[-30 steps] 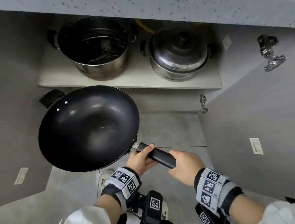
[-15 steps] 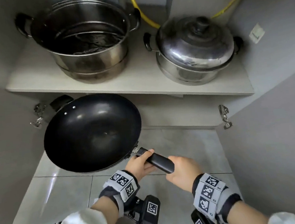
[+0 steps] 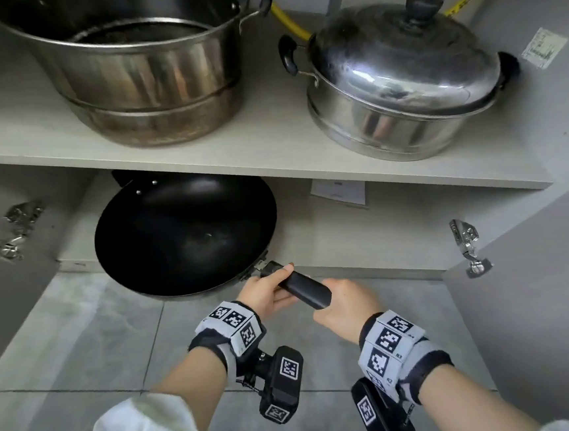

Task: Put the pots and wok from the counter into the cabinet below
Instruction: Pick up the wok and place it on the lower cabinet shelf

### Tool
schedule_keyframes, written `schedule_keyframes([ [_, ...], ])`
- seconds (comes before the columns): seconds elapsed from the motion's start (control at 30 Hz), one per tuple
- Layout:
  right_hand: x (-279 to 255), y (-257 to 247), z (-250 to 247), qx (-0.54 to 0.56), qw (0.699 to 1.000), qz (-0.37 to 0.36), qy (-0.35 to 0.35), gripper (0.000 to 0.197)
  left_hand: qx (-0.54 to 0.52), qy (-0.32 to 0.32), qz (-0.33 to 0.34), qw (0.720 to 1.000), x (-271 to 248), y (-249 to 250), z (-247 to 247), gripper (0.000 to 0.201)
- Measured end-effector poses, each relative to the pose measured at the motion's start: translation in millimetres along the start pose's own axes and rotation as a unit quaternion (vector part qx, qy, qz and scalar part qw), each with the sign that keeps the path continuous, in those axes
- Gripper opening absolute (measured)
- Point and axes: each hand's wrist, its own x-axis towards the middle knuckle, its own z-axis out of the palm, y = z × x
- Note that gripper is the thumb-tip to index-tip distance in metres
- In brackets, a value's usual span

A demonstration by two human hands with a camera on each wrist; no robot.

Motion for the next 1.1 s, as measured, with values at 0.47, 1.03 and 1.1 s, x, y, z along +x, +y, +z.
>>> schedule_keyframes([
  [0.47,62,11,-5,0.045,0.996,0.042,0.07,0.035,-0.008,0.024,0.019,0.999,55,25,10,0.035],
  [1.03,135,49,-38,-0.078,0.944,0.084,0.311,0.062,0.161,0.076,0.135,0.975,14,55,-61,0.02],
  [1.1,142,52,-41,-0.085,0.939,0.082,0.323,0.062,0.153,0.09,0.156,0.972,14,58,-66,0.02],
])
